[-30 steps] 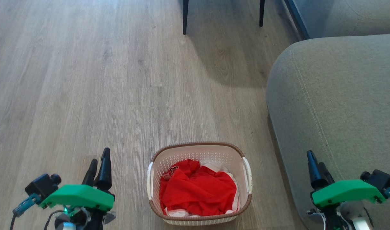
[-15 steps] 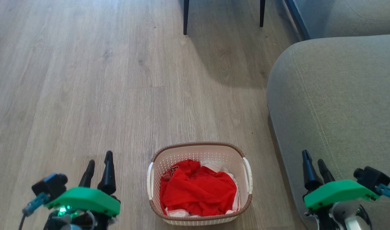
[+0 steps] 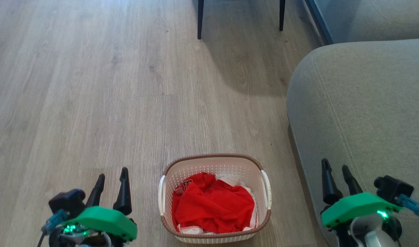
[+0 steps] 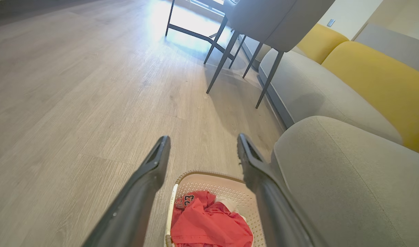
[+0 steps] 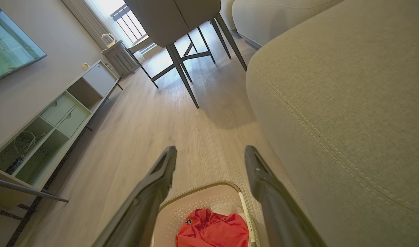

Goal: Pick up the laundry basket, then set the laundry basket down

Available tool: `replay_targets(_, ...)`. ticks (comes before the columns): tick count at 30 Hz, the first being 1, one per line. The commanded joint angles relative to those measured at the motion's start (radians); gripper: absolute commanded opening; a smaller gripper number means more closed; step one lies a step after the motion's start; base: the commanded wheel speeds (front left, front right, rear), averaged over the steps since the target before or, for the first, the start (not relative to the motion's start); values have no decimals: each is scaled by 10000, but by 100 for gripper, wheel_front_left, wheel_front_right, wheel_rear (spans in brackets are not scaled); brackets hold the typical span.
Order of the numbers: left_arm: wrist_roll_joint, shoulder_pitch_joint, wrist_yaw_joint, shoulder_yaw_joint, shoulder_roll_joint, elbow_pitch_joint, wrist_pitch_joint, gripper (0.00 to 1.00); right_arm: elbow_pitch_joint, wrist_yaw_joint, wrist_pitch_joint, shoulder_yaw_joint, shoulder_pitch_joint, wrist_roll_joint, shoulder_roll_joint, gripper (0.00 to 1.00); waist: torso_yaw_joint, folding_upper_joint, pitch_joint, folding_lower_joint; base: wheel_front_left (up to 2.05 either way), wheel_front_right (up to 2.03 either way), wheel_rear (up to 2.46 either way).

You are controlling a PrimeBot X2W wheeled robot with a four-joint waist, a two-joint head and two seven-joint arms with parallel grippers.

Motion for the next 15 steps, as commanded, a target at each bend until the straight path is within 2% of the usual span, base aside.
replay_targets(1,311,-250,77,181,147,-409,-169,100,-400,-11,-180,233,-221,-319,-107,100,-1,0,-12,0,0,0,0)
replay_targets(15,1913,85,240,-16,193,-354,-584,100,-461,-12,-590,520,-56,-2014,-125,100,-28,0,-157,-1,0,0,0)
